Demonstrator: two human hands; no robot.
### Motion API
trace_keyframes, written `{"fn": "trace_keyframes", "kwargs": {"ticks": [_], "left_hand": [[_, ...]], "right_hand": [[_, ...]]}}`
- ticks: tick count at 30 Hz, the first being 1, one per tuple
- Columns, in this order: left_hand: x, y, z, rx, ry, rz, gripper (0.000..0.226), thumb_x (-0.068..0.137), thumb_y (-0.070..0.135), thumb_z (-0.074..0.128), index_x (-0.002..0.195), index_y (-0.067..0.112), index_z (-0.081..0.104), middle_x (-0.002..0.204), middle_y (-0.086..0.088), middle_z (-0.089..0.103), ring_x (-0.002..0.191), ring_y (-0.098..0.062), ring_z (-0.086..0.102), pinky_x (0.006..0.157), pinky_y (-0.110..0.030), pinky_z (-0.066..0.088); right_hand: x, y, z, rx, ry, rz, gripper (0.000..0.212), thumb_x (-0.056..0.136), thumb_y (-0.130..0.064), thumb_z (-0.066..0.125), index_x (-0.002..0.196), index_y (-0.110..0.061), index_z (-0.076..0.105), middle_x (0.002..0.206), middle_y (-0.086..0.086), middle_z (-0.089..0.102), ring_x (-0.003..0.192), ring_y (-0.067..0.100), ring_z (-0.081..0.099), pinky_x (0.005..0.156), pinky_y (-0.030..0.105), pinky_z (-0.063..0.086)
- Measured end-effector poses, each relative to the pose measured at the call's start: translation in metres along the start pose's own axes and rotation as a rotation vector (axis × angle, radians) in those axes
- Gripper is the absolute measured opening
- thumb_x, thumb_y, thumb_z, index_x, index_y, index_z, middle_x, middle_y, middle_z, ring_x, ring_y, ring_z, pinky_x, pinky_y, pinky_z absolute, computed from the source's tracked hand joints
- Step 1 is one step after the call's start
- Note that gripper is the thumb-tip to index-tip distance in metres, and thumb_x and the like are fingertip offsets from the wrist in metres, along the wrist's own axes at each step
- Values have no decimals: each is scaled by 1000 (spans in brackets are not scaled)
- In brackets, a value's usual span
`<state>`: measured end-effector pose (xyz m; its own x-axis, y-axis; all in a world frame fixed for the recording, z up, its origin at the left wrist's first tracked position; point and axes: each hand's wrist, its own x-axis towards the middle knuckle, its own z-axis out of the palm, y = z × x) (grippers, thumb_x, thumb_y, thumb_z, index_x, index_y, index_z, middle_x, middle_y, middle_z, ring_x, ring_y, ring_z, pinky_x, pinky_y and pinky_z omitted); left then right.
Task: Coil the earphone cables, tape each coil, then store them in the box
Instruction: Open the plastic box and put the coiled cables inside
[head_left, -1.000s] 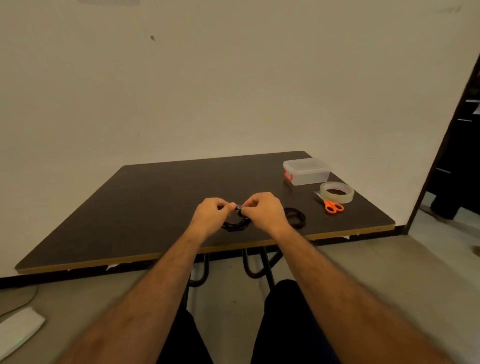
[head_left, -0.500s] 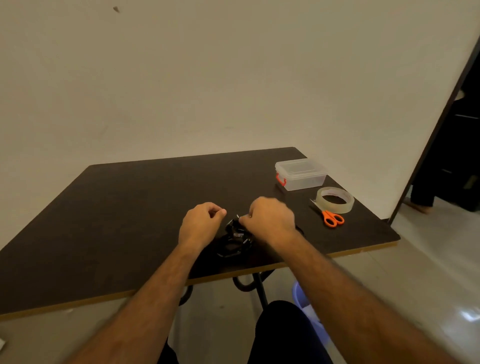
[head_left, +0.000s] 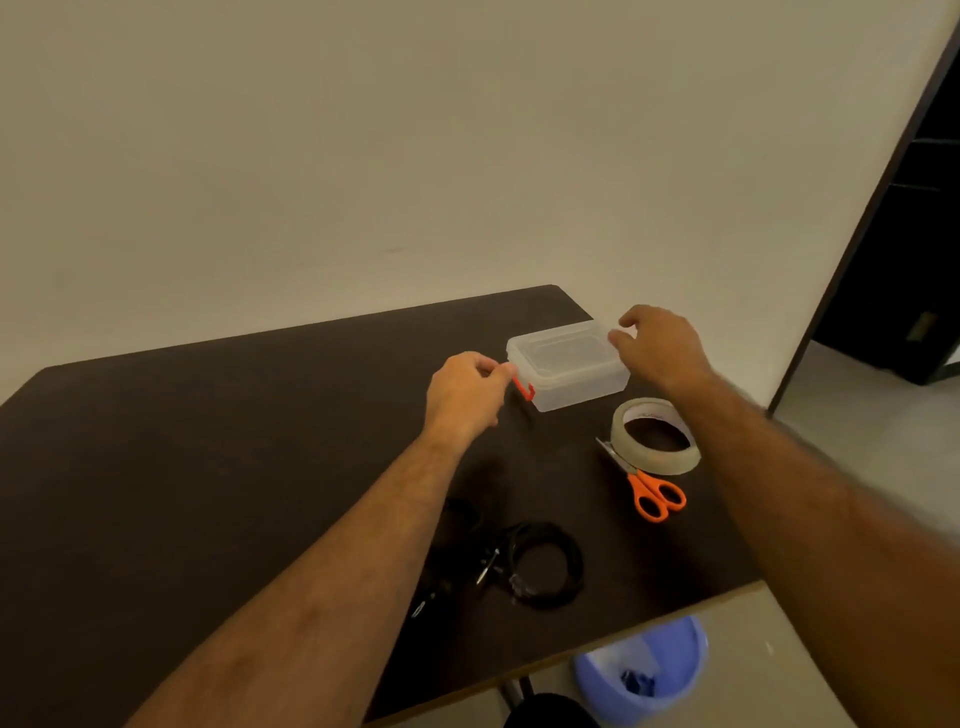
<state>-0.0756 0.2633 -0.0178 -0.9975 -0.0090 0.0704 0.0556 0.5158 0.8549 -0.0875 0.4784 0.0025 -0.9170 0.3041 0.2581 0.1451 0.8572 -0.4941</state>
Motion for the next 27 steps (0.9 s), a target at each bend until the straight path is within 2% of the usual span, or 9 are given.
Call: {"fn": "trace_keyframes", "kwargs": {"ticks": [3, 8, 14, 17, 20, 24, 27], "left_hand": [[25, 10, 22, 8, -3, -47, 35, 97, 40, 57, 123, 17, 60, 97, 3, 63, 77, -12, 67, 77, -34, 61], [50, 12, 41, 26, 17, -135, 33, 95, 45, 60, 111, 16, 59, 78, 5, 59, 67, -12, 68, 71, -31, 62], [61, -3, 41, -27, -4, -194, 29, 92, 34, 66, 116, 18, 63, 99, -2, 68, 70, -12, 70, 70, -34, 63], [58, -15, 20, -36, 10, -194, 24, 93, 31, 66, 113, 19, 64, 95, 0, 65, 76, -13, 68, 71, -34, 63], [51, -36, -14, -67, 27, -225, 19, 93, 27, 66, 111, 20, 66, 98, 0, 66, 83, -14, 68, 68, -31, 61], [31, -69, -72, -88, 75, -270, 12, 92, 25, 67, 104, 21, 67, 102, -2, 68, 88, -17, 68, 62, -29, 57], [9, -94, -118, -85, 137, -316, 13, 92, 25, 68, 103, 19, 67, 102, -4, 67, 88, -18, 68, 65, -31, 58]], "right_hand": [[26, 12, 7, 32, -24, 30, 40, 101, -31, 53, 136, -11, 54, 137, 12, 57, 120, 30, 57, 103, 42, 45], [48, 21, 20, 138, -96, 116, 40, 100, -26, 55, 136, -10, 52, 138, 13, 55, 121, 31, 56, 102, 43, 48], [43, 17, 39, 225, -107, 182, 34, 96, -22, 61, 127, -8, 58, 124, 14, 60, 101, 26, 59, 93, 44, 56], [33, 0, 42, 282, -157, 200, 30, 93, -21, 66, 121, -10, 59, 114, 10, 60, 98, 25, 61, 84, 41, 60], [17, -28, 52, 283, -211, 186, 28, 92, -23, 68, 116, -12, 60, 113, 10, 62, 97, 25, 65, 77, 39, 62], [-14, -81, 71, 306, -300, 158, 33, 91, -23, 68, 120, -11, 58, 113, 11, 60, 95, 24, 65, 74, 39, 62], [-42, -123, 90, 307, -354, 129, 36, 91, -26, 68, 122, -9, 59, 111, 11, 62, 89, 22, 66, 74, 37, 62]]}}
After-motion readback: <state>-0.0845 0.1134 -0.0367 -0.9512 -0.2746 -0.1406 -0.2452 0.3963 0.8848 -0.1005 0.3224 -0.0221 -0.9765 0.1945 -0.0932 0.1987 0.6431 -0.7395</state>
